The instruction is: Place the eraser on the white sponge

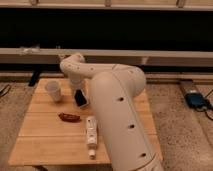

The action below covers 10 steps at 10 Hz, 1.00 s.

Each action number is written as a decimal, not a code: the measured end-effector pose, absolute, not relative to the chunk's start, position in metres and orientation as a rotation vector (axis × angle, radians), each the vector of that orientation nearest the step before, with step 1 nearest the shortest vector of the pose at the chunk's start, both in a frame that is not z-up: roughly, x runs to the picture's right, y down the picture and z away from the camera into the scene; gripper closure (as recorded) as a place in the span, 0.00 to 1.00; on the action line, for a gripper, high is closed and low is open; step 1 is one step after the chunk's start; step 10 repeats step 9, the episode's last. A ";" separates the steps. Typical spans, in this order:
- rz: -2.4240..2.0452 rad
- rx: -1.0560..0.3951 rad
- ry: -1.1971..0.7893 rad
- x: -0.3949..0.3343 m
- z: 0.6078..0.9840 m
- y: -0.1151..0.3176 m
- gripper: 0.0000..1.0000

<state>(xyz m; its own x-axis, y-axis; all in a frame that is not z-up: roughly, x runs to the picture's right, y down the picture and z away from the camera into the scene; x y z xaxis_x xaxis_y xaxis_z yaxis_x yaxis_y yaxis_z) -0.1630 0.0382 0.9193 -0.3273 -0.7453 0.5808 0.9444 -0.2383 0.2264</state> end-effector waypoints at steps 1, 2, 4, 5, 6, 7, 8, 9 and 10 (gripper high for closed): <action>-1.808 -0.427 -0.651 -0.159 0.918 0.038 0.20; -1.806 -0.429 -0.643 -0.155 0.916 0.037 0.20; -1.806 -0.423 -0.624 -0.151 0.909 0.034 0.20; -1.803 -0.403 -0.616 -0.152 0.899 0.031 0.20; -1.801 -0.397 -0.611 -0.150 0.896 0.030 0.20; -1.804 -0.397 -0.607 -0.149 0.896 0.029 0.20; -1.806 -0.395 -0.610 -0.152 0.896 0.030 0.20; -1.806 -0.394 -0.612 -0.153 0.895 0.030 0.20; -1.806 -0.394 -0.612 -0.153 0.895 0.030 0.20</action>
